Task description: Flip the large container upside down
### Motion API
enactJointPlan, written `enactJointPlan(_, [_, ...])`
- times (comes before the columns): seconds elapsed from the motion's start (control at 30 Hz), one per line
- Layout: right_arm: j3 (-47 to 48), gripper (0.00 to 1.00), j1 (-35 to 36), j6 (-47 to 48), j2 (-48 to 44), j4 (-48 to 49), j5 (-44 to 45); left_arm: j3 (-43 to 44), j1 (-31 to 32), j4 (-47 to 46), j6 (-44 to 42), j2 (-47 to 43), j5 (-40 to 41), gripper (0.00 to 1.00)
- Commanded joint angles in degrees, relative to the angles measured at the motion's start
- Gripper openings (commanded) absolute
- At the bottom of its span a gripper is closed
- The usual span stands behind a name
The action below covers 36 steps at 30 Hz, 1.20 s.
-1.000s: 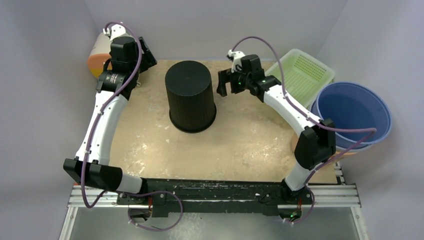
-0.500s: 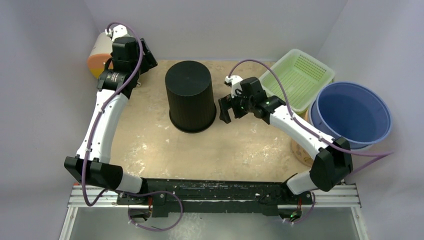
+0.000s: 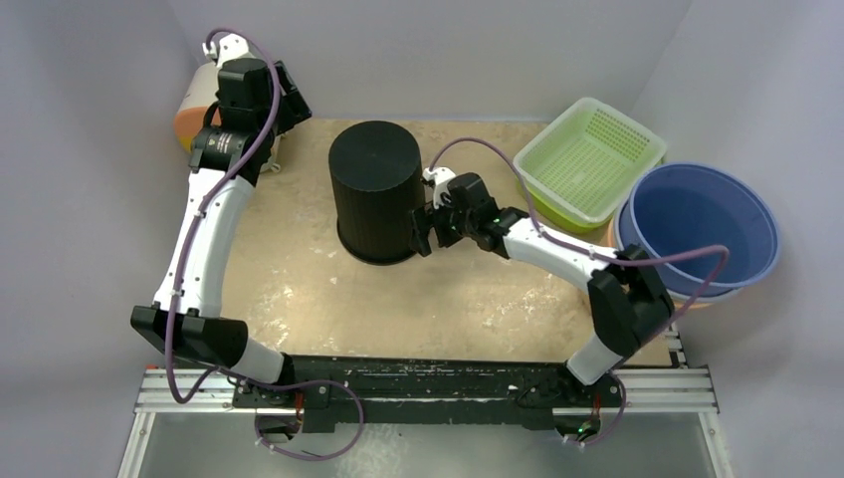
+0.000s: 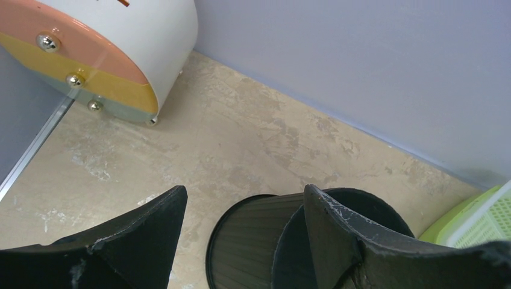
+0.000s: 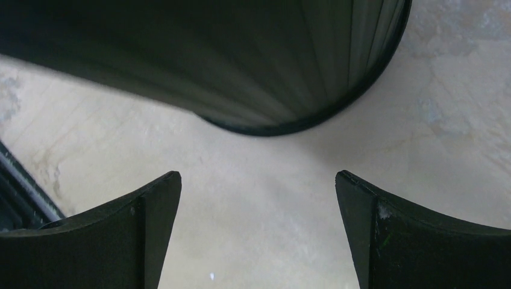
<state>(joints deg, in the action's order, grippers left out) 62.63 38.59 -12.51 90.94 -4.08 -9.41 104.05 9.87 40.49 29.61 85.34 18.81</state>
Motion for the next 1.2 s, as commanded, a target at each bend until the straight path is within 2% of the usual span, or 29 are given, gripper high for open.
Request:
enactJointPlan(0.0, [6.8, 1.00, 0.3, -3.3, 6.4, 8.7, 1.2, 4.2, 0.1, -1.4, 2.3, -2.4, -0.3, 0.69])
enactJointPlan(0.23, [22.7, 1.00, 0.3, -4.7, 19.8, 7.0, 0.7, 8.0, 0.1, 1.4, 2.9, -4.1, -0.6, 0.68])
enactJointPlan(0.37, [33.7, 1.00, 0.1, -6.7, 28.8, 6.0, 3.7, 4.0, 0.1, 0.6, 2.7, -7.3, -0.1, 0.68])
enactJointPlan(0.6, [61.5, 1.00, -1.6, -7.7, 47.0, 2.6, 5.7, 0.2, 0.1, 1.6, 0.5, -9.7, -0.5, 0.68])
enactJointPlan(0.7, [68.5, 1.00, -3.3, -9.2, 52.2, 3.2, 6.7, -1.6, 0.1, 1.9, 0.3, -9.7, -0.3, 0.68])
enactJointPlan(0.93, [70.4, 1.00, -6.6, -8.7, 53.6, 7.5, 10.4, -7.6, 0.1, 0.7, 0.8, -9.3, -1.8, 0.68])
enactJointPlan(1.07, [66.2, 1.00, -7.9, -5.1, 47.3, 6.2, 10.9, -14.4, 0.0, 0.8, 2.5, -11.2, -1.5, 0.49])
enactJointPlan(1.17, [58.7, 1.00, -8.8, -2.7, 40.2, 5.2, 11.6, -21.6, 0.0, -1.9, 4.3, -14.2, -2.0, 0.47])
